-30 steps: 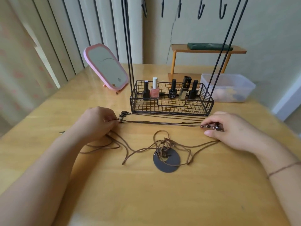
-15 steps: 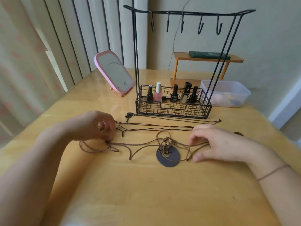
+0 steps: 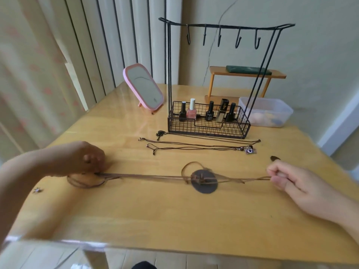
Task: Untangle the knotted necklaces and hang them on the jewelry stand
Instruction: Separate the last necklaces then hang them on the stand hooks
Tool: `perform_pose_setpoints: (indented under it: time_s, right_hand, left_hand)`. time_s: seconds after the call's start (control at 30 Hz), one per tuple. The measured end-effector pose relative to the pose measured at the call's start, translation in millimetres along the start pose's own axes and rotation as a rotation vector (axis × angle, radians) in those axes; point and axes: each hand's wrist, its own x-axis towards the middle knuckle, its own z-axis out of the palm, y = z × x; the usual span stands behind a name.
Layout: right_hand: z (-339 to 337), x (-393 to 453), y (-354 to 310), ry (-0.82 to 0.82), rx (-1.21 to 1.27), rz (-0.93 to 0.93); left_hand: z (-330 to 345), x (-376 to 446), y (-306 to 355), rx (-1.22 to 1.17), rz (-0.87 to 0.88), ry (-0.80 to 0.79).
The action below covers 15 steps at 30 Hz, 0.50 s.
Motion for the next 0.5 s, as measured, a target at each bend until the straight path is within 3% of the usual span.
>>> perform_pose_setpoints:
  time_s: [0.13, 0.2, 0.3, 0.37, 0.5]
  right_hand:
    - [-10, -8, -19, 0.055, 0.07, 0.063]
    - [-11, -2, -22, 0.03, 0.016, 0.133]
    - [-9, 11, -17, -0.138, -0.289, 0.289]
    - [-5, 16, -15, -0.159, -0.48, 0.346]
    - [0, 25, -18, -0.081, -0.464, 0.322]
  left_hand:
    - [-14, -4, 20, 0.3, -0.12, -0.177]
    - [-14, 2, 62, 0.434, -0.045, -0.088]
    - [4, 16, 143, 0.144, 0.262, 0.127]
    - [22, 24, 184, -0.016, 0.384, 0.032]
    - [52, 47, 200, 0.065, 0.458, -0.045]
